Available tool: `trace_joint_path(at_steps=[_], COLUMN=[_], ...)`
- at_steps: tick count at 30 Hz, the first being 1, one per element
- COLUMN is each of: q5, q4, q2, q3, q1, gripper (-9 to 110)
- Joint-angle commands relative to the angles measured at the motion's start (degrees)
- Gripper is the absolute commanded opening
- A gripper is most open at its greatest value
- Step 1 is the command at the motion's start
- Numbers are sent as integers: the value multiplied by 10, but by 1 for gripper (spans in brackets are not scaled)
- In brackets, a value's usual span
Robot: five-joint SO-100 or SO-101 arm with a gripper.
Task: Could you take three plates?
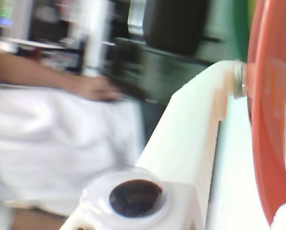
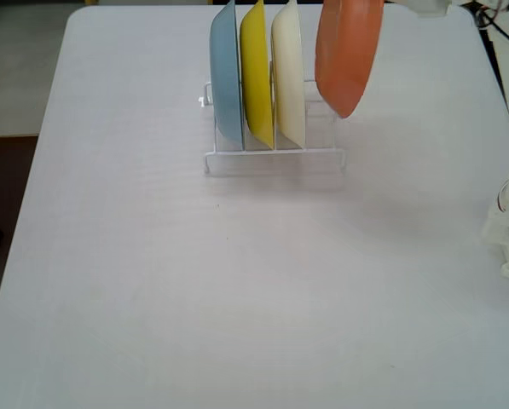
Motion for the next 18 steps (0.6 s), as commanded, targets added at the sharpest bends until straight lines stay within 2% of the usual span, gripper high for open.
trace_joint_path(at_steps=[1,18], q5=[33,294], q4=[1,46], q2=[53,156], q3=[-47,-46], q1=[-14,-183], gripper=[-1,-1])
